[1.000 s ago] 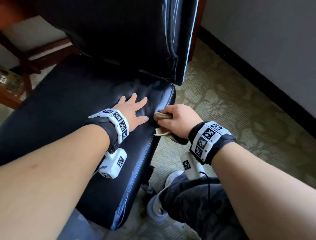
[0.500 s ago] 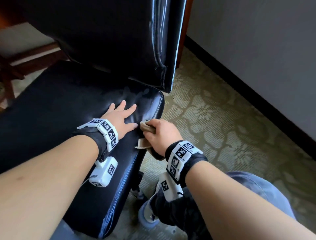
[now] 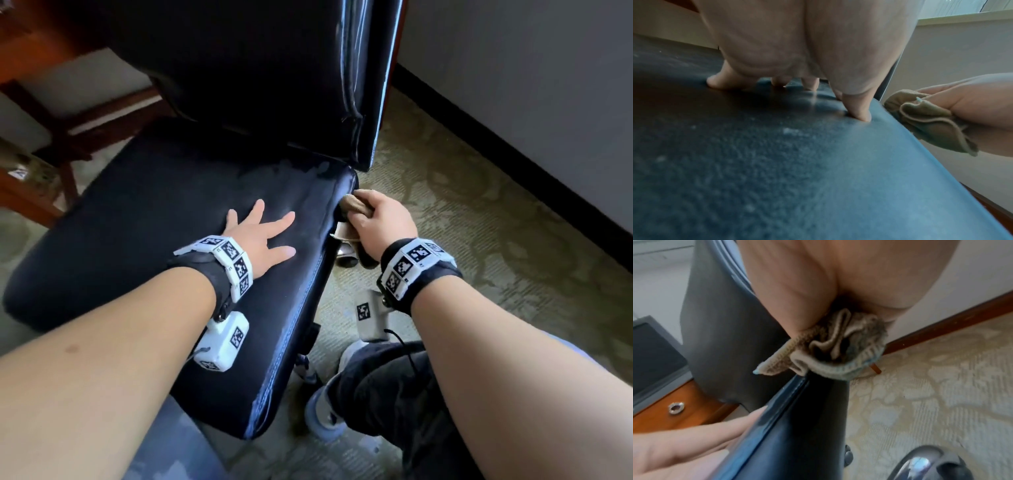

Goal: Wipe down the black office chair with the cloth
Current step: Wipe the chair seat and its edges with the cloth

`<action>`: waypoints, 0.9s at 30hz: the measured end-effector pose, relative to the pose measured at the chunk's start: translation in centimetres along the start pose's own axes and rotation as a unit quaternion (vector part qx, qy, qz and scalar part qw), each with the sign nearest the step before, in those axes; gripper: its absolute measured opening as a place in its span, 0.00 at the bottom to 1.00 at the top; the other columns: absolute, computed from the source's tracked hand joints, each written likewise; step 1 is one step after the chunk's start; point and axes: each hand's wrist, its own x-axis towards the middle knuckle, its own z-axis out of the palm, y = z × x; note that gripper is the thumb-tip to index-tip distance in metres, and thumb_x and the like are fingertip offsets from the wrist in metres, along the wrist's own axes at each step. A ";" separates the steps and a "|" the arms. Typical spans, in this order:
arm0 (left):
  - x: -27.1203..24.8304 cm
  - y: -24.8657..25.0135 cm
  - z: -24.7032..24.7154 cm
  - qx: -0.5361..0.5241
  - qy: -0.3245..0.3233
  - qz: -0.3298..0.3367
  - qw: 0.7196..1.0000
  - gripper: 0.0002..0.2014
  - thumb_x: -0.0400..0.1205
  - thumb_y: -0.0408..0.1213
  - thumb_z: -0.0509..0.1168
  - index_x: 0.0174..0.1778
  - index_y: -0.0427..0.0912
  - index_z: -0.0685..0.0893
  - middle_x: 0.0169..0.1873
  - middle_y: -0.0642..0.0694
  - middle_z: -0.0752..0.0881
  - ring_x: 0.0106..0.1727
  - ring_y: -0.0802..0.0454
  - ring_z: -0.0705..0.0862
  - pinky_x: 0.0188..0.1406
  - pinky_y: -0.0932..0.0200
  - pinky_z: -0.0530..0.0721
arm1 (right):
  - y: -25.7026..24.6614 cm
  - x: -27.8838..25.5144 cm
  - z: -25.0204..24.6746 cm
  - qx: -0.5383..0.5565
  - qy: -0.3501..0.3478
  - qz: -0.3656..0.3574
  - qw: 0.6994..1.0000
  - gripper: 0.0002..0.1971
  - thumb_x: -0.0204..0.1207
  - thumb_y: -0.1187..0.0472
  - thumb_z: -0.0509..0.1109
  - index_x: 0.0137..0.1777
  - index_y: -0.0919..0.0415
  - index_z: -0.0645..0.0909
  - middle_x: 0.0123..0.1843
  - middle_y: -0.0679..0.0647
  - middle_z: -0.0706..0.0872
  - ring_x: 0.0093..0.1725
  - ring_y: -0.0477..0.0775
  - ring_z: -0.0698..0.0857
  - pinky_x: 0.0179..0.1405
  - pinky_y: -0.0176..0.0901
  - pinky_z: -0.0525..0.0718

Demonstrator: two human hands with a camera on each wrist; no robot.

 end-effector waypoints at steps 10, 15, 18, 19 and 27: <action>1.0 0.0 -0.6 -0.001 -0.022 -0.006 1.000 0.33 0.88 0.65 0.61 0.85 0.84 0.50 0.92 0.59 0.37 0.91 0.30 0.31 0.89 0.29 0.55 | -1.0 -3.5 -0.4 -0.109 -0.207 -0.099 0.967 0.08 0.80 0.52 0.74 0.57 0.46 0.89 0.43 0.43 0.89 0.45 0.47 0.87 0.46 0.37 0.82; 1.2 0.5 -1.3 0.015 -0.019 -0.004 1.000 0.33 0.87 0.66 0.62 0.85 0.84 0.53 0.93 0.57 0.40 0.91 0.28 0.36 0.89 0.30 0.55 | -2.0 0.1 -2.9 -0.041 -0.096 -0.061 0.993 0.07 0.79 0.56 0.75 0.54 0.44 0.90 0.41 0.40 0.91 0.44 0.42 0.90 0.45 0.34 0.83; 1.2 0.5 -1.0 0.023 -0.015 -0.006 1.000 0.33 0.87 0.66 0.61 0.85 0.83 0.52 0.93 0.57 0.40 0.91 0.27 0.36 0.89 0.30 0.57 | -2.1 1.2 -0.2 -0.067 -0.027 -0.057 0.996 0.09 0.79 0.56 0.70 0.55 0.49 0.89 0.46 0.47 0.90 0.50 0.53 0.88 0.51 0.43 0.83; 1.1 0.5 -0.9 0.024 -0.013 -0.009 1.000 0.33 0.87 0.65 0.61 0.85 0.83 0.52 0.93 0.57 0.40 0.91 0.27 0.36 0.89 0.30 0.57 | -2.1 0.8 0.6 -0.081 -0.038 -0.062 0.994 0.08 0.79 0.56 0.70 0.53 0.50 0.89 0.45 0.47 0.89 0.49 0.53 0.87 0.48 0.42 0.82; 1.1 0.9 -0.9 0.020 -0.015 -0.009 1.000 0.34 0.88 0.65 0.60 0.86 0.82 0.50 0.93 0.56 0.39 0.91 0.26 0.35 0.89 0.28 0.54 | -1.4 -5.2 0.7 -0.063 -0.192 -0.071 0.977 0.11 0.77 0.53 0.76 0.59 0.43 0.91 0.46 0.44 0.93 0.47 0.45 0.89 0.51 0.38 0.84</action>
